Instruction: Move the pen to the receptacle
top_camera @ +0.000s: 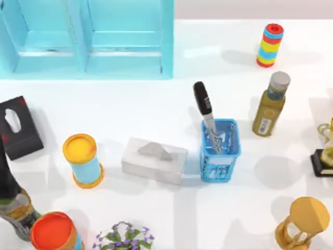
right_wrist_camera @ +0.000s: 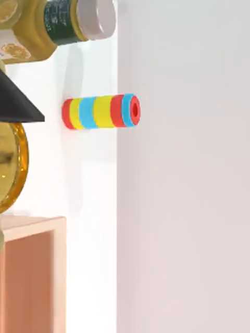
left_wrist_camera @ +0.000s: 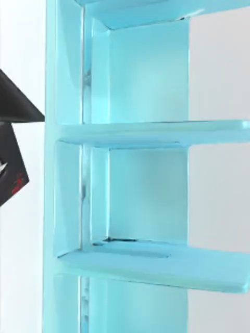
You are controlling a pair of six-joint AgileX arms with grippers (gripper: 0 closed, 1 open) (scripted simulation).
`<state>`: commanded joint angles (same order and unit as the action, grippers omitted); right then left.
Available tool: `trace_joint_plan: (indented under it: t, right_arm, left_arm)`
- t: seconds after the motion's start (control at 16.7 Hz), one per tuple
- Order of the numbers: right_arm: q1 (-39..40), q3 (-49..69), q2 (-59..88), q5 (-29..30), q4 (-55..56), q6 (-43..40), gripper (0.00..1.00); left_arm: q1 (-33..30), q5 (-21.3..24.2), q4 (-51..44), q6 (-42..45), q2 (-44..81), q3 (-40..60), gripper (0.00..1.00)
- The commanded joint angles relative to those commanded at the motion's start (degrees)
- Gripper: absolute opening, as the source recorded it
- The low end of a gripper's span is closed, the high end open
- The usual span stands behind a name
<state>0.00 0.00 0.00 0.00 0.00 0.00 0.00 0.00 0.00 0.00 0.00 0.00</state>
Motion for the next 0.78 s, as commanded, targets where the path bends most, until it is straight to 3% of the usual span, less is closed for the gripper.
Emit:
trace_joint_plan:
  t: [0.24,0.42,0.78]
  right_arm:
    - [1.00,1.21,1.94,-1.34,0.47,-1.07,1.00]
    - [4.82,6.59,9.21,-6.39,2.26,-1.97,1.00]
    - [12.98,23.46,39.15,-17.75,7.01,-0.80,1.00]
  left_arm:
    - [0.00,0.00,0.00,0.00,0.00,0.00,1.00]
    - [0.00,0.00,0.00,0.00,0.00,0.00,1.00]
    - [0.00,0.00,0.00,0.00,0.00,0.00,1.00]
